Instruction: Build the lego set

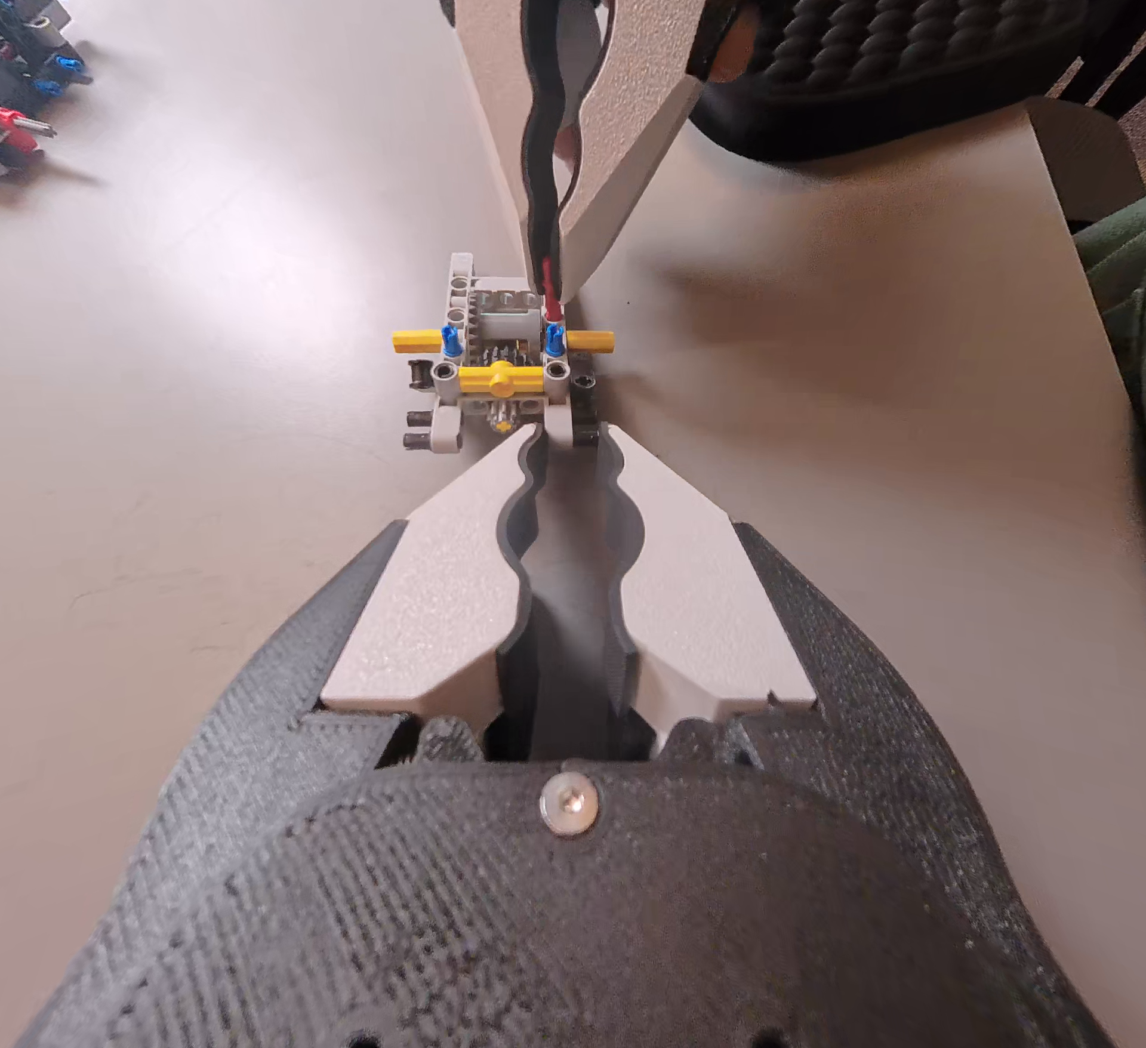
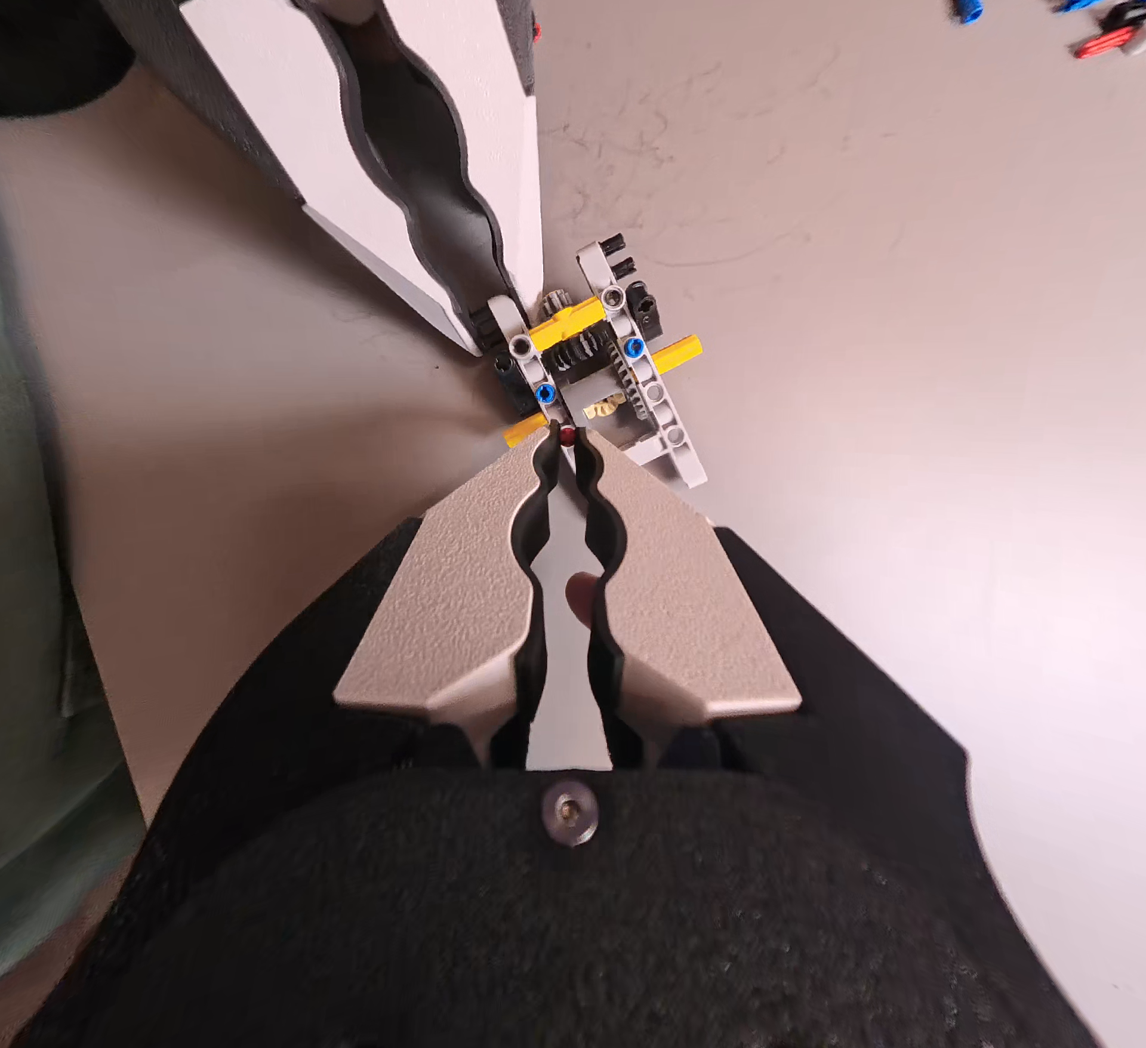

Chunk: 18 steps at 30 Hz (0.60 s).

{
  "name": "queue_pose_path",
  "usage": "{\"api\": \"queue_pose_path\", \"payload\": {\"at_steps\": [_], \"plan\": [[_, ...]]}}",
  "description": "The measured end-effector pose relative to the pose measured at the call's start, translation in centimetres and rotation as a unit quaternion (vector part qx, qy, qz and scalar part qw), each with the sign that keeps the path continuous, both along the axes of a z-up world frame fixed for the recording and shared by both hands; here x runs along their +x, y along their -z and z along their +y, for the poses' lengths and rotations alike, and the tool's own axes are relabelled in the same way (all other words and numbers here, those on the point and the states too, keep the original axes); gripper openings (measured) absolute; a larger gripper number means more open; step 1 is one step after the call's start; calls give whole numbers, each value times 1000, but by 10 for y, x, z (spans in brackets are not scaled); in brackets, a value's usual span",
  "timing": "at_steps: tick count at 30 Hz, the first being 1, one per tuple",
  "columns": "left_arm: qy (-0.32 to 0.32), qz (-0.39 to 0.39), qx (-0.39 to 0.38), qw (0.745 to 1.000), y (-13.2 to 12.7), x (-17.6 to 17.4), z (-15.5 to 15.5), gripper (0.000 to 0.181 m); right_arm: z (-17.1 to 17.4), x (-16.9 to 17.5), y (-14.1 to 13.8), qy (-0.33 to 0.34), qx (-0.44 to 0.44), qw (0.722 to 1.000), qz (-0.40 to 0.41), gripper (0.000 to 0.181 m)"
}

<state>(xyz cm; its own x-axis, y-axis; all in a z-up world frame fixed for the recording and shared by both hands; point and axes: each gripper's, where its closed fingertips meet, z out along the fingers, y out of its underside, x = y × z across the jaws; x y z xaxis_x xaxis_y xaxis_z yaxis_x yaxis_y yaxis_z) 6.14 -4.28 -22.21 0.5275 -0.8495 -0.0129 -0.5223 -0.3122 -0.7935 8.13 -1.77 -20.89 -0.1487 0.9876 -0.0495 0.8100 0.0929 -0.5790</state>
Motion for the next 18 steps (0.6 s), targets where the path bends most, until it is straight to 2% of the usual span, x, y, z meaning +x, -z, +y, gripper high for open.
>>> {"api": "queue_pose_path", "payload": {"at_steps": [1,7,11,14,18], "plan": [[0,0,0,1000,0,0,0,14,0,0,0,10,0,1000,13,3],[-3,1,-3,1000,1,-1,0,14,2,-1,-1,53,8,996,76,3],[2,8,2,1000,2,0,-1,14,0,2,0,13,38,999,34,3],[2,10,3,1000,2,0,-1,14,-1,0,1,-43,83,996,-6,3],[3,14,4,1000,3,0,-1,14,-1,0,2,-77,106,990,-46,3]]}}
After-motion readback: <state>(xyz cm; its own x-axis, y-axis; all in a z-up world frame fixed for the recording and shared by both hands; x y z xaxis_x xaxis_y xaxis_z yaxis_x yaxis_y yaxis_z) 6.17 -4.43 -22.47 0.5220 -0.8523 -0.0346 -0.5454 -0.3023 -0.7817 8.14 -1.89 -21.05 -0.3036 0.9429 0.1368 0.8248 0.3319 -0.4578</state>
